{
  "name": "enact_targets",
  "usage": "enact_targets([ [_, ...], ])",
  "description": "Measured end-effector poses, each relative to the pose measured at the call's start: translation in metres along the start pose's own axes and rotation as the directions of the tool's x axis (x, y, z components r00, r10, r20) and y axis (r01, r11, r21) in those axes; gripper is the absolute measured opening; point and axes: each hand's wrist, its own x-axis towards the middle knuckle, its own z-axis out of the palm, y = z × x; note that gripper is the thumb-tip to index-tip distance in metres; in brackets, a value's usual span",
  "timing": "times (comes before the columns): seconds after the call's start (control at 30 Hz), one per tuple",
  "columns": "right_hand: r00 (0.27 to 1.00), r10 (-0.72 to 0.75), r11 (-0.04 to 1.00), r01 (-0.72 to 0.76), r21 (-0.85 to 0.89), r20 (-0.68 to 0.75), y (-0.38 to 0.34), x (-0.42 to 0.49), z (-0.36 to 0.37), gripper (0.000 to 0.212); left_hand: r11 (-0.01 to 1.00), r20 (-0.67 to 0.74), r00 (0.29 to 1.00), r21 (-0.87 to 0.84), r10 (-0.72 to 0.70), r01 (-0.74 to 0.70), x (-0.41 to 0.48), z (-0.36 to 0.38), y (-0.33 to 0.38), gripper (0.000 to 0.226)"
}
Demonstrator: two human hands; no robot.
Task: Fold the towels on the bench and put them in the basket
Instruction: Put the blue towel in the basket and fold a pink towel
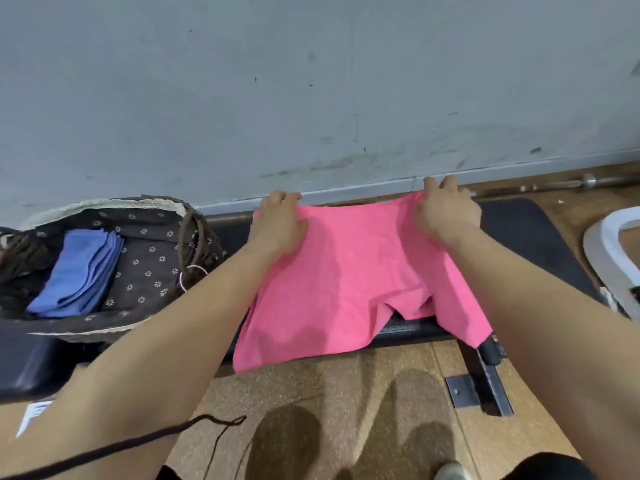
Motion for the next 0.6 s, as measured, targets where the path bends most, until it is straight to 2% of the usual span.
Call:
enact_targets([
  [0.07,0.995,-0.085,0.996,0.086,0.030,-0.046,-0.006,-0.031,0.008,0.040,0.999,0.024,0.999,0.044,0.027,-0.029,-0.026,0.007,-0.004,0.063],
  [0.13,0.987,-0.155,0.985,0.157,0.068,-0.026,-0.012,-0.064,0.016,0.043,0.998,0.052,0.998,0.057,0.034,-0.037,-0.056,0.015,-0.006,0.068],
  [0.23,0.987,-0.159,0.984,0.158,0.077,0.006,-0.013,-0.107,0.034,0.051,0.993,0.007,0.998,0.092,0.067,-0.067,-0.102,0.027,0.000,0.071],
  [0.4,0.979,0.016,0.952,0.047,0.301,-0.204,0.009,-0.151,0.047,0.057,0.978,0.041,0.999,0.208,0.017,-0.025,-0.145,0.039,0.010,0.069],
  [0.47,0.958,0.102,0.942,-0.005,0.337,-0.270,0.028,-0.159,0.046,0.055,0.968,0.023,0.999,0.247,0.047,-0.052,-0.149,0.038,0.026,0.065],
  [0.53,0.950,0.180,0.939,-0.089,0.333,-0.253,0.051,-0.164,0.042,0.048,0.967,0.034,0.992,0.219,0.125,-0.130,-0.144,0.038,0.052,0.061],
  [0.6,0.952,0.246,0.935,-0.184,0.305,-0.181,0.075,-0.169,0.041,0.049,0.966,0.053,0.978,0.150,0.204,-0.210,-0.132,0.040,0.084,0.054],
])
